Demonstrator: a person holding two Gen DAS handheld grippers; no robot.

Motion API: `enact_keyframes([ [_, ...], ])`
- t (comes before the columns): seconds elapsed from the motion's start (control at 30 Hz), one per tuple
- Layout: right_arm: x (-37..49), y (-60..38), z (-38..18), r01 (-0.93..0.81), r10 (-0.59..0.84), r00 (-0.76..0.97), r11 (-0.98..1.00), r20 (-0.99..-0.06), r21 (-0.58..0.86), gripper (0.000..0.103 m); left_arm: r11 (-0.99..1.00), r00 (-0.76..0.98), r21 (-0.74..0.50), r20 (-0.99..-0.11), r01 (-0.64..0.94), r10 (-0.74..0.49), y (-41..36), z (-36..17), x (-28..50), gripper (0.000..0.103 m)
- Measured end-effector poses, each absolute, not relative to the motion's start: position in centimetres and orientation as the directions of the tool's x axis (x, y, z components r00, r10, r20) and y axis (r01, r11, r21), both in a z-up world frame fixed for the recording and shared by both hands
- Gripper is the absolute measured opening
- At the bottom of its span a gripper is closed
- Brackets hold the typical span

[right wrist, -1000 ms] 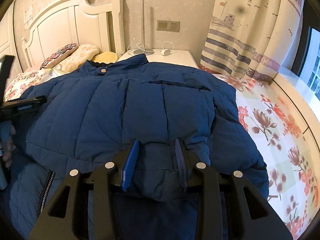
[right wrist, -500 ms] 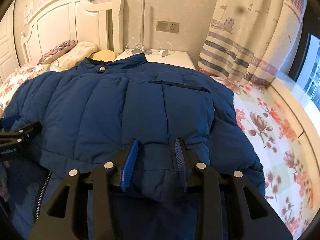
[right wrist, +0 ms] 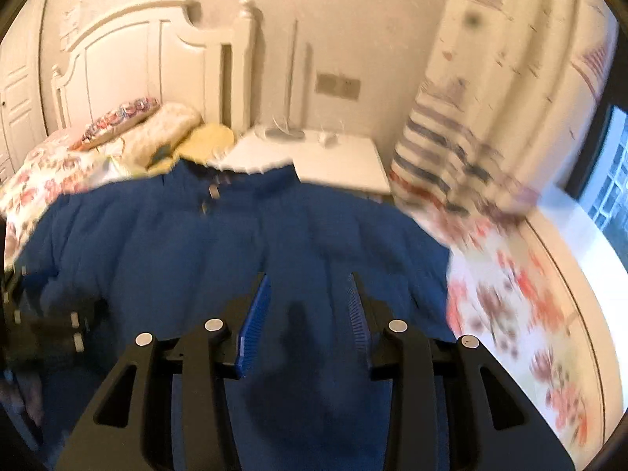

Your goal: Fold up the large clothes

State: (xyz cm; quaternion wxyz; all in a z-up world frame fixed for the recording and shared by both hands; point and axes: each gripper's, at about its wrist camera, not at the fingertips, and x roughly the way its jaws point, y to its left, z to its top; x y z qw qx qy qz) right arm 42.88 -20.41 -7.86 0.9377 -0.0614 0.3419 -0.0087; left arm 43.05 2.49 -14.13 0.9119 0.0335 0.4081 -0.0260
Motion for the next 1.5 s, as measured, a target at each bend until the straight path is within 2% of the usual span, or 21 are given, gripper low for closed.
enact_keyframes([
  [0.1,46.8,-21.1,-11.0,0.009,-0.113,0.674,0.989,-0.73,-0.145,0.036,0.996,0.666,0.038,-0.746,0.075,-0.022,2.4,-14.1,43.0,0.101],
  [0.13,47.3,-21.5,-12.5,-0.007,-0.078,0.661,0.994,-0.746,-0.11,0.04,0.997,0.666,0.034,-0.745,0.076,-0.025,2.5,-14.2,43.0,0.101],
  [0.27,45.6,-21.4,-11.5,-0.01,-0.075,0.665,0.994,-0.743,-0.109,0.041,0.997,0.662,0.026,-0.749,0.076,-0.031,2.6,-14.3,43.1,0.101],
  [0.33,42.5,-21.6,-9.6,-0.016,-0.024,0.704,0.999,-0.71,-0.049,0.041,0.997,0.661,0.025,-0.749,0.076,-0.031,2.5,-14.3,43.2,0.101],
  [0.4,39.3,-21.5,-8.8,-0.043,0.012,0.743,0.999,-0.669,-0.029,0.052,0.997,0.661,0.027,-0.749,0.076,-0.03,2.5,-14.3,43.1,0.101],
  [0.47,37.4,-21.0,-9.8,-0.058,-0.013,0.722,0.995,-0.692,-0.079,0.085,0.997,0.661,0.024,-0.75,0.077,-0.033,2.6,-14.3,43.2,0.101],
  [0.5,37.3,-20.8,-11.3,-0.088,-0.021,0.684,0.99,-0.729,-0.111,0.088,0.997,0.66,0.023,-0.751,0.076,-0.034,2.6,-14.4,43.2,0.101],
  [0.53,37.3,-20.5,-13.4,-0.12,-0.05,0.643,0.979,-0.764,-0.165,0.09,0.997,0.659,0.02,-0.752,0.076,-0.035,2.6,-14.4,43.2,0.101],
  [0.57,36.9,-20.3,-13.9,-0.129,-0.067,0.653,0.972,-0.754,-0.198,0.09,0.997,0.659,0.023,-0.752,0.077,-0.033,2.6,-14.4,43.2,0.101],
  [0.63,35.9,-20.2,-13.1,-0.112,-0.065,0.636,0.978,-0.769,-0.176,0.09,0.997,0.661,0.033,-0.75,0.075,-0.025,2.6,-14.3,43.2,0.101],
  [0.73,33.6,-20.0,-11.3,-0.142,0.014,0.646,0.984,-0.763,-0.103,0.09,0.996,0.677,0.065,-0.736,0.055,0.01,2.9,-12.9,40.9,0.098],
  [0.8,31.9,-19.7,-11.4,-0.175,0.011,0.642,0.976,-0.767,-0.133,0.094,0.997,0.703,0.021,-0.71,0.069,-0.034,3.1,-11.3,38.1,0.099],
  [0.9,31.1,-20.7,-14.7,-0.21,0.008,0.519,0.97,-0.855,-0.118,0.094,0.993,0.667,0.028,-0.743,0.114,-0.056,3.1,-11.5,33.6,0.101],
  [0.97,30.2,-21.6,-14.6,-0.204,0.048,0.53,0.976,-0.847,-0.072,0.095,0.988,0.583,0.083,-0.812,0.133,-0.01,3.3,-14.2,31.7,0.101],
  [1.0,29.5,-21.8,-14.3,-0.209,0.041,0.528,0.974,-0.848,-0.083,0.095,0.987,0.573,0.079,-0.819,0.142,-0.017,3.9,-14.9,30.8,0.101],
  [1.2,23.6,-25.3,-13.3,-0.17,0.041,0.563,0.983,-0.825,-0.067,0.096,0.995,0.622,0.069,-0.783,0.066,0.013,9.4,-13.3,23.8,0.101],
  [1.27,21.6,-25.9,-14.5,-0.184,0.035,0.545,0.98,-0.838,-0.078,0.096,0.993,0.6,0.107,-0.798,0.047,0.058,10.9,-14.4,21.9,0.101],
  [1.4,16.8,-26.9,-13.6,-0.157,-0.015,0.622,0.977,-0.783,-0.144,0.096,0.998,0.626,0.018,-0.78,0.058,-0.023,13.6,-14.6,17.9,0.101],
  [1.5,12.5,-28.7,-13.0,-0.141,-0.006,0.665,0.981,-0.747,-0.133,0.096,0.998,0.642,0.05,-0.767,0.039,0.013,14.4,-14.2,15.0,0.101],
])
